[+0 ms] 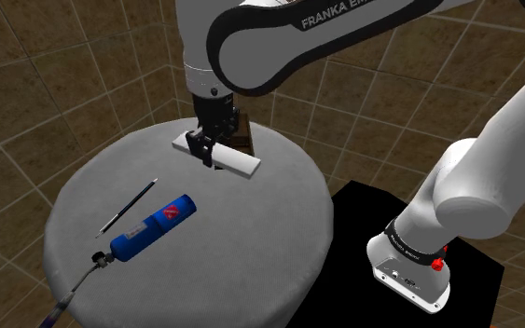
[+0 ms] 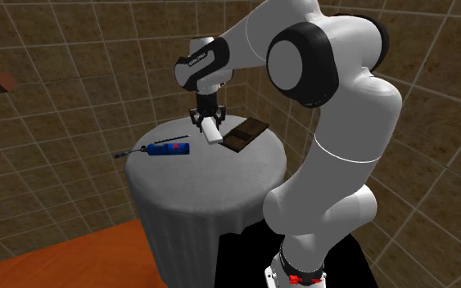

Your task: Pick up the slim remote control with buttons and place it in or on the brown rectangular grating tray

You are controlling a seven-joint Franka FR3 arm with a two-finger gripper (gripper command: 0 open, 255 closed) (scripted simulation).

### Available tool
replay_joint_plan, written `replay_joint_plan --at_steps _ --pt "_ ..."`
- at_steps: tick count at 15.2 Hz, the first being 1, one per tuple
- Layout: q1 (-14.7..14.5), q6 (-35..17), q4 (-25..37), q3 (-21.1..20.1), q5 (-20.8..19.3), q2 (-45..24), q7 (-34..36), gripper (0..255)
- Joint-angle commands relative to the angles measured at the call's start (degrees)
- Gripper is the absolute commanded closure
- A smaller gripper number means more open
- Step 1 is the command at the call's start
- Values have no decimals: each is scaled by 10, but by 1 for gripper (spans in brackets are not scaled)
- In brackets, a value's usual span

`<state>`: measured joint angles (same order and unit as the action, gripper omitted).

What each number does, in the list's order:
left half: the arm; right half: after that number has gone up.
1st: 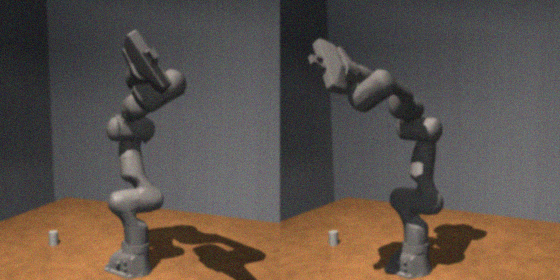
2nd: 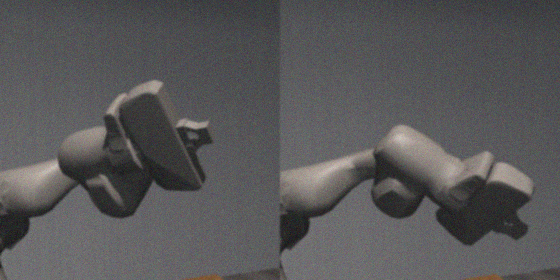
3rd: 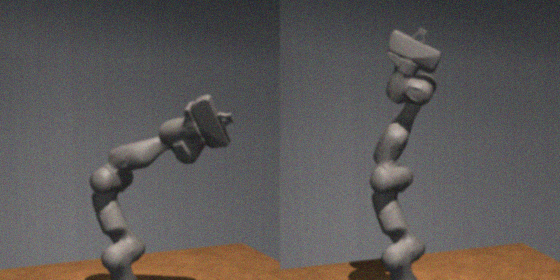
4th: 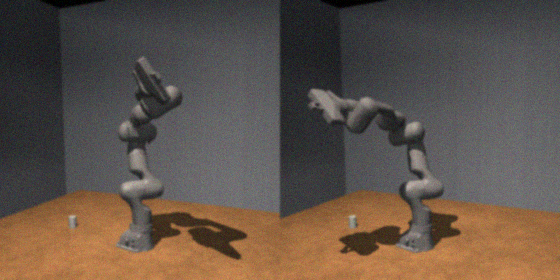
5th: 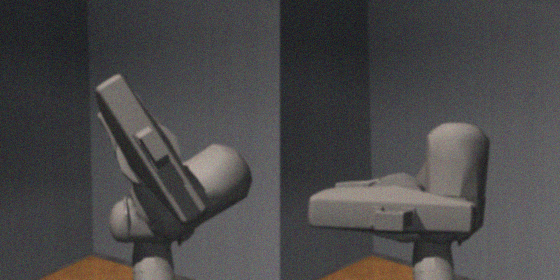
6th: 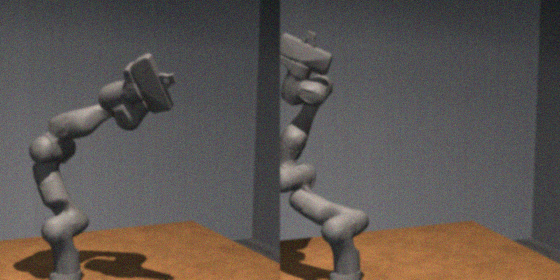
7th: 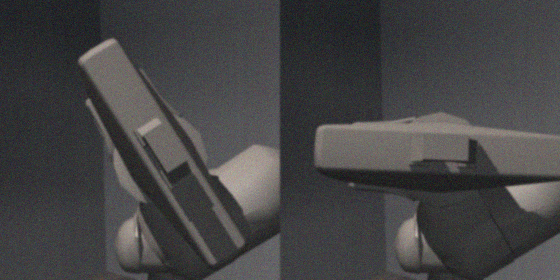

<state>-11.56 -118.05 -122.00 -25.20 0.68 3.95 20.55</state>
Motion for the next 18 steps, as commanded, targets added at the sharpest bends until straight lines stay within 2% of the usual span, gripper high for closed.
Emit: replay_joint_plan --at_steps 1,9,16,18 --pt "0 17 12 0 3 6 -2 255" --pt "45 20 37 50 -11 -18 -90 255" --pt "93 31 103 98 -30 -74 -178 255" --pt "93 16 93 98 -31 -79 -177 255"
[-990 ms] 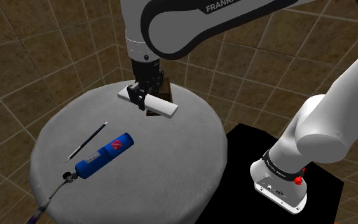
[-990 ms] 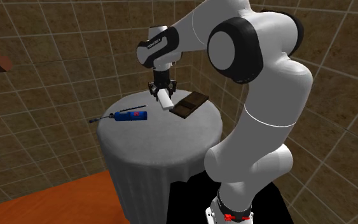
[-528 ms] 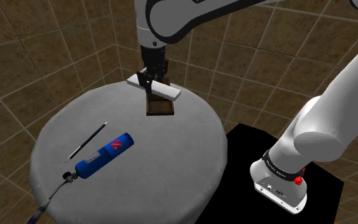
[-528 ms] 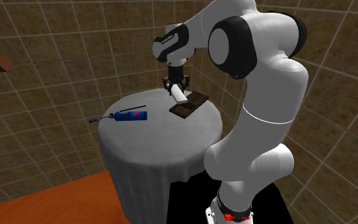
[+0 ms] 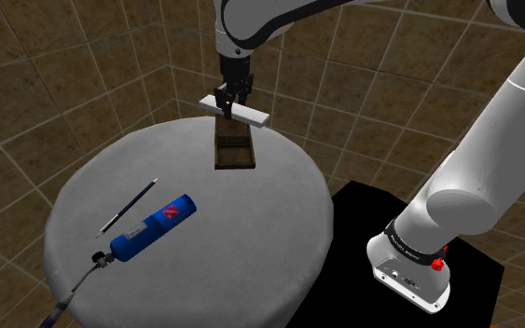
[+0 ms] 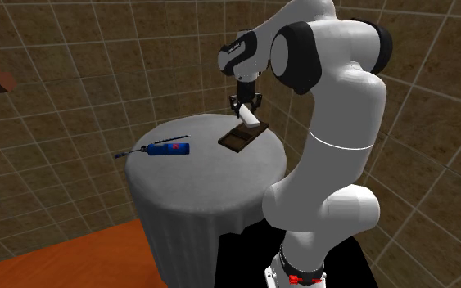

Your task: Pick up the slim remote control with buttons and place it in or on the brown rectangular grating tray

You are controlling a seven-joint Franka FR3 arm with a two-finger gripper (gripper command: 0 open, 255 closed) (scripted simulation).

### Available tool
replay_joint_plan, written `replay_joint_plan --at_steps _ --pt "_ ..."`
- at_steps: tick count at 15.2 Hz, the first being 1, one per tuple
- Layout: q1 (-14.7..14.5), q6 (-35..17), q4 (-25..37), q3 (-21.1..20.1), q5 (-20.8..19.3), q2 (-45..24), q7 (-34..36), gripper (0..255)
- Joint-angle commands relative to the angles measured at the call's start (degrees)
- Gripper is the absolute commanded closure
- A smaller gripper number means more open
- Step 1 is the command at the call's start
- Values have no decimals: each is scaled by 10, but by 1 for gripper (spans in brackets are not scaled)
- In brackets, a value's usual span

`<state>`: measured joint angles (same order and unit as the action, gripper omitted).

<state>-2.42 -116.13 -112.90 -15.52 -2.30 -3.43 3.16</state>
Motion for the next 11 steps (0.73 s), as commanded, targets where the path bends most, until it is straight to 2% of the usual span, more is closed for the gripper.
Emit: replay_joint_plan --at_steps 1,11 --pt "2 -10 -3 2 -2 -7 -3 255" --pt "0 -82 -45 3 -14 -38 7 255"
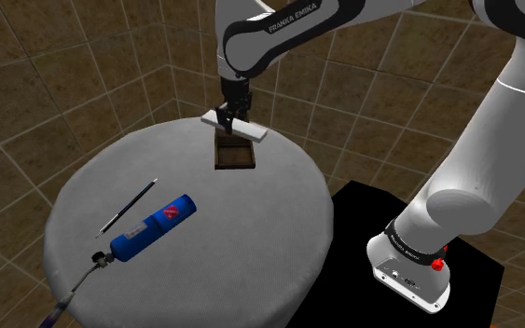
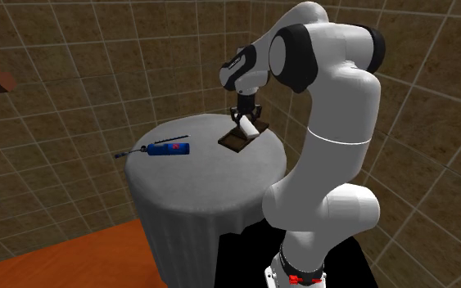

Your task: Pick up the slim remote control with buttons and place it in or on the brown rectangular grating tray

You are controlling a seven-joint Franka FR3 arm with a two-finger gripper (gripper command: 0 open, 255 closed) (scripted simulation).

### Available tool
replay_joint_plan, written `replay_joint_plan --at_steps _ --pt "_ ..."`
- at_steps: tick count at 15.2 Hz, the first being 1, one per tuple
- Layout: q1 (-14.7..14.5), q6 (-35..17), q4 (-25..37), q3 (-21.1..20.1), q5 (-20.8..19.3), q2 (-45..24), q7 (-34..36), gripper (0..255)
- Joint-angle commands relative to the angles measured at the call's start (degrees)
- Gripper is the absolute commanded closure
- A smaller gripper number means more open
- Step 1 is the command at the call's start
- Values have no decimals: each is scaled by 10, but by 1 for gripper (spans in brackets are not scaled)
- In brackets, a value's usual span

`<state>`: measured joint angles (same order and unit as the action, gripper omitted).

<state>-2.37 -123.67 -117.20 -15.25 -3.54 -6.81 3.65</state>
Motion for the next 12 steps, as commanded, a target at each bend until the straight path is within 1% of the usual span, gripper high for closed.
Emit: replay_joint_plan --at_steps 1,8,9,12 --pt "-1 -10 -4 0 -2 -6 2 255" --pt "-1 -10 -4 0 -2 -6 2 255" --pt "-1 -10 -4 0 -2 -6 2 0" --pt "-1 -10 -4 0 -2 -6 2 0"
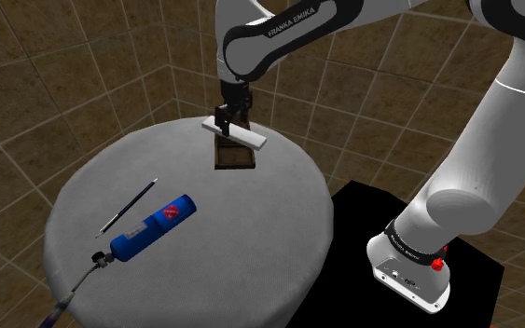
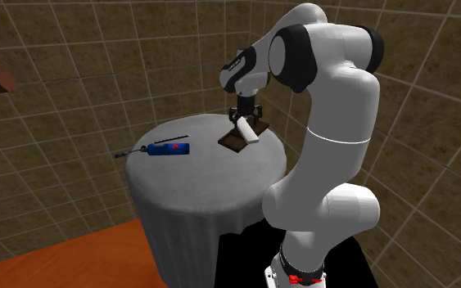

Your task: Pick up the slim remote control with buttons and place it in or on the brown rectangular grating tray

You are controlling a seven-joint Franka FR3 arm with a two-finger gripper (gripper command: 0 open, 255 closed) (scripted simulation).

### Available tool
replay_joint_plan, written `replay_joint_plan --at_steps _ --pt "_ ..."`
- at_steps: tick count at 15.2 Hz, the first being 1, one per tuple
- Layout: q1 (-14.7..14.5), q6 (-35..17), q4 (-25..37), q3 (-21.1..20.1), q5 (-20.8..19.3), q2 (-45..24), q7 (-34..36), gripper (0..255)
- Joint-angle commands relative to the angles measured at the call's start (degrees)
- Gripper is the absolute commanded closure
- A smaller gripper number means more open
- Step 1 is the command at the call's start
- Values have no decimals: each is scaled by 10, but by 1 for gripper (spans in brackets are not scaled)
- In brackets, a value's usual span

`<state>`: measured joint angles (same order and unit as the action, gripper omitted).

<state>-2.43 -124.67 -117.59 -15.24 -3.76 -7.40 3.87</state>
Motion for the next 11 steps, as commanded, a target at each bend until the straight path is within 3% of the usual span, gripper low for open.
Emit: replay_joint_plan --at_steps 1,6,11 --pt "0 0 0 0 0 0 0 0" --pt "1 68 39 -2 11 30 -8 0" --pt "1 68 39 -2 11 30 -8 0"
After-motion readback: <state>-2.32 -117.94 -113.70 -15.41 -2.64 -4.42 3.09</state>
